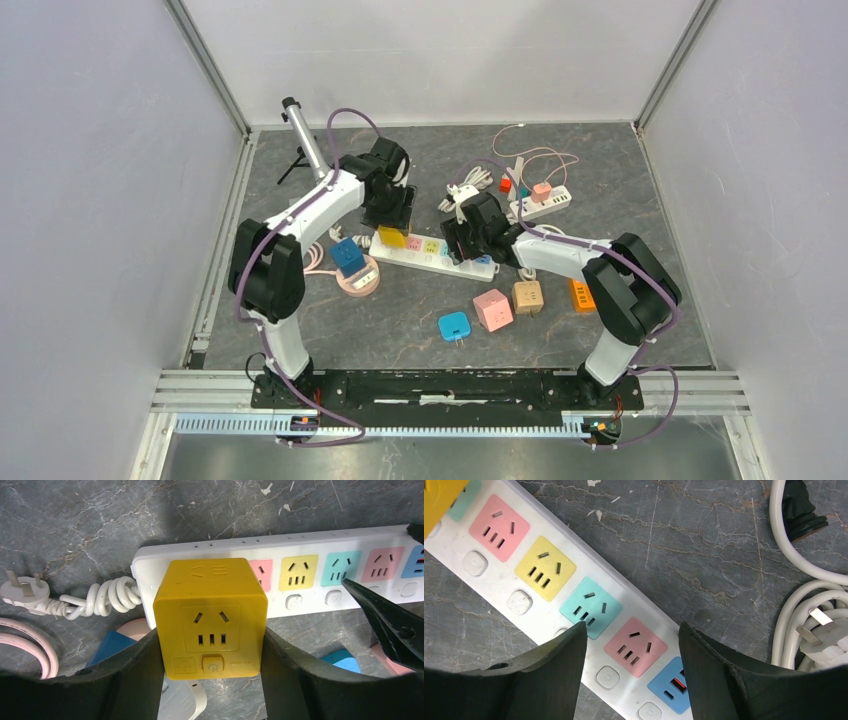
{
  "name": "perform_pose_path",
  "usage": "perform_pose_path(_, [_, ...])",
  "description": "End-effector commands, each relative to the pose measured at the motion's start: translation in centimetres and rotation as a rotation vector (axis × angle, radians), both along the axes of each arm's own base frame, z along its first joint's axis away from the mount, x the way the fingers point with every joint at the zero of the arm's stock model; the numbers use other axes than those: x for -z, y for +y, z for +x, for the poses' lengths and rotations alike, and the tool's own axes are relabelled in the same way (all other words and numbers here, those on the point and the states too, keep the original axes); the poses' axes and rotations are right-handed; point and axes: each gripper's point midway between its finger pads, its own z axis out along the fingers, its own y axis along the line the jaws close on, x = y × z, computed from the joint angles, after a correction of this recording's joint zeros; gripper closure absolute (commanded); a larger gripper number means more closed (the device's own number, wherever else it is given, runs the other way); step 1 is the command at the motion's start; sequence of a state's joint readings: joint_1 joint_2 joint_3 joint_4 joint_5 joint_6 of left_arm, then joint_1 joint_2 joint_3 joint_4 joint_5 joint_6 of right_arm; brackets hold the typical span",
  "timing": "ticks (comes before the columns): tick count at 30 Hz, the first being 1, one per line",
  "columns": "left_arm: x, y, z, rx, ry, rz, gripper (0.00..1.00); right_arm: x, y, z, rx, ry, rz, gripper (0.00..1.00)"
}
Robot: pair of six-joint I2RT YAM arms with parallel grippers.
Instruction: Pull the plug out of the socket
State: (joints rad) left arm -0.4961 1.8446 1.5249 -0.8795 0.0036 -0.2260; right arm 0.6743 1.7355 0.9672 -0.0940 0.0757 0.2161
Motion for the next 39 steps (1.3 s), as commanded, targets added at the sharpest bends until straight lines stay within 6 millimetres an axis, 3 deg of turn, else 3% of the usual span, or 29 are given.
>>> perform_pose_path(1, [-3.8,-1.7,0.4,0.036,-0.057,-0.146,0.64,8.9,-7.5,-9.6,-0.042,0.376,-0.345,0.28])
perform_pose_path(9, [-7.7,-1.6,1.8,0.026,-0.146,-0.154,0.65,7.1,-5.7,-8.4,-0.049,0.336,-0.266,0.28])
perform_pose_path(15, [-8.6,-2.2,4.0,-0.032,-0.181,-0.167,0.64,2.9,-2.1,-5.5,-0.07,0.237,-0.093,0.26])
perform_pose_path(22, [-7.8,-4.2,7.0,-0.101,-0.16,-0.304,0.64,-6.2,0.7,0.5,-0.046,0.01,0.119,0.18])
perform_pose_path(26, [-6.6,-5.0,8.0,-0.122,-0.103,-0.371,0.63,-11.6,0.1,2.5,0.008,-0.126,0.215,0.13])
perform_pose_path(28, [-5.9,-5.4,8.3,-0.122,-0.076,-0.389,0.62,-13.4,-0.7,2.8,0.037,-0.178,0.241,0.12])
perform_pose_path(34, [-3.1,-6.3,8.8,-0.134,0.055,-0.458,0.6,-16.0,-2.6,2.6,0.09,-0.24,0.284,0.12])
perform_pose_path(39, [-1.1,-6.2,8.8,-0.134,0.147,-0.46,0.56,-15.6,-3.1,1.9,0.099,-0.216,0.281,0.12])
